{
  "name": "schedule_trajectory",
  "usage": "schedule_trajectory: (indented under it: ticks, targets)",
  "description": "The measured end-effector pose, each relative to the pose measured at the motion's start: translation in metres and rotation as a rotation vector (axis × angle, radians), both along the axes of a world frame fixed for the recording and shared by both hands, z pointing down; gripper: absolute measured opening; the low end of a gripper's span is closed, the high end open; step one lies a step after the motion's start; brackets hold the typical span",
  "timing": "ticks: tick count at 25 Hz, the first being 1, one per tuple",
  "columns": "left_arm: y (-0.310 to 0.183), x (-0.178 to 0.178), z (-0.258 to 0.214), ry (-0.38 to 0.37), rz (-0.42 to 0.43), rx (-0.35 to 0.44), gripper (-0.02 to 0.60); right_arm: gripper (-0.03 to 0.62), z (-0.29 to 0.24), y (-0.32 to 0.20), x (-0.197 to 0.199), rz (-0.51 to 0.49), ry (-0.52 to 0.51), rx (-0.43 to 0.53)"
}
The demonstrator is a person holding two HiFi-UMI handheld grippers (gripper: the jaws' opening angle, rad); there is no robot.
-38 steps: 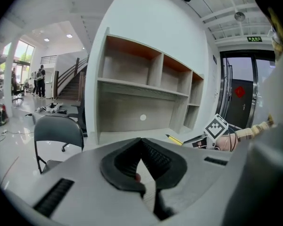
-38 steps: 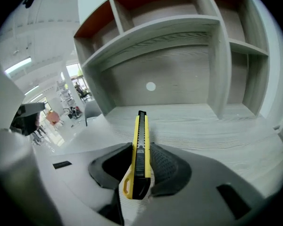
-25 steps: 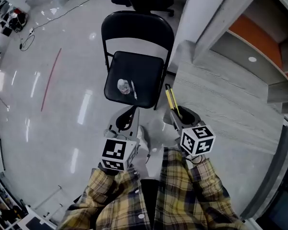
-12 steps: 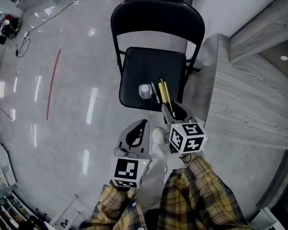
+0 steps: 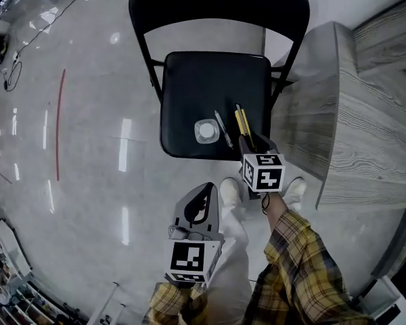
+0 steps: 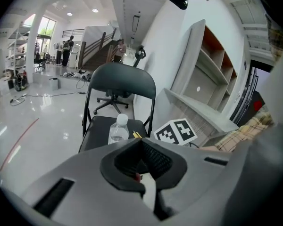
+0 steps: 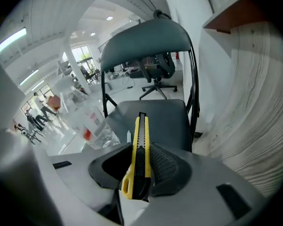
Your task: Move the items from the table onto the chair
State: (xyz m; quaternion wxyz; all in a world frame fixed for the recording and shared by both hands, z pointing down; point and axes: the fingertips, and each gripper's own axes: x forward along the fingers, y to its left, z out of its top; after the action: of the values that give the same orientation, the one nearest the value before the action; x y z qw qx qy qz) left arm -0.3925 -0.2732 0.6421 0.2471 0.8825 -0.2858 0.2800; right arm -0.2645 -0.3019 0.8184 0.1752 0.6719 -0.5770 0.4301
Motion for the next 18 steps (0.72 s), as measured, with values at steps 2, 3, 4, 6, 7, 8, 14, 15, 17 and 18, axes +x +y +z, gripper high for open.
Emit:
schedule_trajectory:
  ticks: [2,3,4,6,7,8,14,15,17,18]
  targets:
    - [0.003,0.000,0.009,-0.003,0.000,-0.021,0.003,0.127,0.023,-0.001,0.002,-0.024,0.021,-0.042]
    - [0.005,-0.001,0.011,-0.004,0.002,-0.029,0.003,0.127,0.032,-0.001,0.002,-0.038,0.031,-0.064]
    - [0.007,-0.001,0.012,-0.003,0.002,-0.034,0.003,0.127,0.042,0.000,0.001,-0.050,0.040,-0.084]
    - [0.009,-0.001,0.013,0.004,-0.001,-0.037,0.003,0.127,0.058,0.001,-0.001,-0.069,0.054,-0.117]
    - [0.010,0.000,0.013,0.006,0.002,-0.035,0.003,0.127,0.064,0.001,-0.001,-0.077,0.061,-0.130]
    - [0.010,0.001,0.013,0.007,0.004,-0.030,0.003,0.127,0.069,0.002,-0.001,-0.085,0.070,-0.143]
    - [0.010,0.005,0.007,0.020,0.002,-0.020,0.003,0.127,0.084,0.008,-0.002,-0.093,0.056,-0.206]
    - [0.011,0.005,0.006,0.020,0.001,-0.021,0.003,0.129,0.082,0.007,-0.002,-0.093,0.052,-0.195]
    - [0.013,0.007,0.004,0.016,0.008,-0.019,0.003,0.129,0.076,0.004,-0.001,-0.093,0.048,-0.171]
    - [0.014,0.008,0.002,0.013,0.015,-0.018,0.003,0.129,0.072,0.003,0.000,-0.091,0.046,-0.160]
